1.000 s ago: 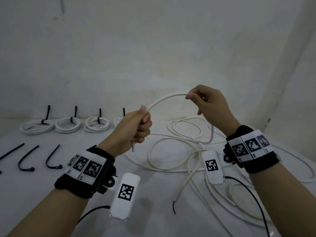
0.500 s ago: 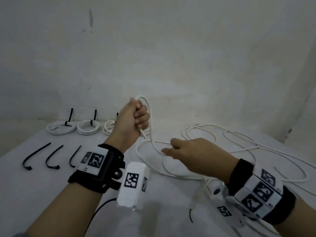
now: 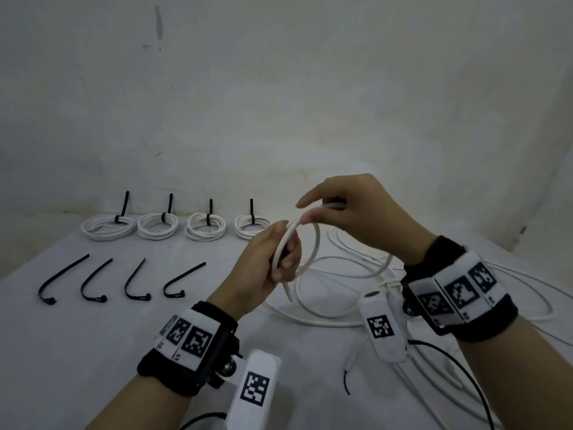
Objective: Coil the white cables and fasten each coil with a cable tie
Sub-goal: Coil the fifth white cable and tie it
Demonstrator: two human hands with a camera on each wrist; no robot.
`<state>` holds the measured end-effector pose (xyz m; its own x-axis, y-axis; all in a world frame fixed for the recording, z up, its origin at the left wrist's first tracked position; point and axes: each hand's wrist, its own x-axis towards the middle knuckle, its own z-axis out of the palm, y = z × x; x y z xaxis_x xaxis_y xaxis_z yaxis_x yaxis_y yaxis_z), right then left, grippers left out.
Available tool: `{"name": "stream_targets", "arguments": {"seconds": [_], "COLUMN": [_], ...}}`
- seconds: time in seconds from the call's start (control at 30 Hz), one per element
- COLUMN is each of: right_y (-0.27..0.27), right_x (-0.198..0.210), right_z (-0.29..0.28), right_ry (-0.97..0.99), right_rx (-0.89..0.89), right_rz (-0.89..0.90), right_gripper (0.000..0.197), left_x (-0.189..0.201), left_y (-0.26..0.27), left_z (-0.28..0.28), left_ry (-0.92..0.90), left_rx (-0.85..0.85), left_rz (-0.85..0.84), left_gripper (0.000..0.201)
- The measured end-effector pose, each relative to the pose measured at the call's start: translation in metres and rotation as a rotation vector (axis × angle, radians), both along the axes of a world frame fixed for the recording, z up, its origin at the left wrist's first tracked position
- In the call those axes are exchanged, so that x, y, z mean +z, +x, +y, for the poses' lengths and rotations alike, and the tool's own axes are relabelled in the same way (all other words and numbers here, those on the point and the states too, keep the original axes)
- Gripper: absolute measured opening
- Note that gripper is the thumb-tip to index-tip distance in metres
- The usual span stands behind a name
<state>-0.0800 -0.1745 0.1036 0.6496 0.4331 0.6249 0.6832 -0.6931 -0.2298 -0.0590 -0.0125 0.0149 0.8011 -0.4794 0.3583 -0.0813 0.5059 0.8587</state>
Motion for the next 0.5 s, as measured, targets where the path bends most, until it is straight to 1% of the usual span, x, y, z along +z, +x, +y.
{"name": "stream_targets", "arguments": {"seconds": [0.07, 0.1, 0.17, 0.23, 0.33, 0.43, 0.5], "right_y": [0.009, 0.013, 0.019, 0.027, 0.039, 0.046, 0.046], "right_x": [-0.006, -0.009, -0.013, -0.016, -0.026, -0.046, -0.057], "right_z": [0.001, 0.002, 0.001, -0.007, -0.029, -0.050, -0.057], "right_ry": [0.048, 0.074, 0.132, 0.184, 0.267, 0.337, 0.315], "right_rx": [-0.004, -0.011, -0.053, -0.103, -0.114, -0.056, -0.060], "right_rz": [0.037, 0.032, -0.011, 0.001, 0.166, 0.322, 0.341], "right_gripper": [0.011, 0.013, 0.021, 0.027, 0.026, 0.011, 0.012], "left_x": [-0.002, -0.004, -0.003, -0.003, -0.005, -0.011, -0.013], "left_y": [0.002, 0.003, 0.004, 0.005, 0.014, 0.032, 0.040], "left_z": [0.003, 0.005, 0.010, 0.016, 0.034, 0.059, 0.070], "left_ry": [-0.063, -0.109, -0.186, -0.252, -0.420, -0.614, -0.684], "left_rx": [-0.021, -0.035, -0.067, -0.087, -0.106, -0.277, -0.362], "left_rz": [0.061, 0.104, 0.168, 0.195, 0.178, 0.134, 0.139], "left_gripper": [0.036, 0.037, 0.042, 0.045, 0.041, 0.034, 0.035]}}
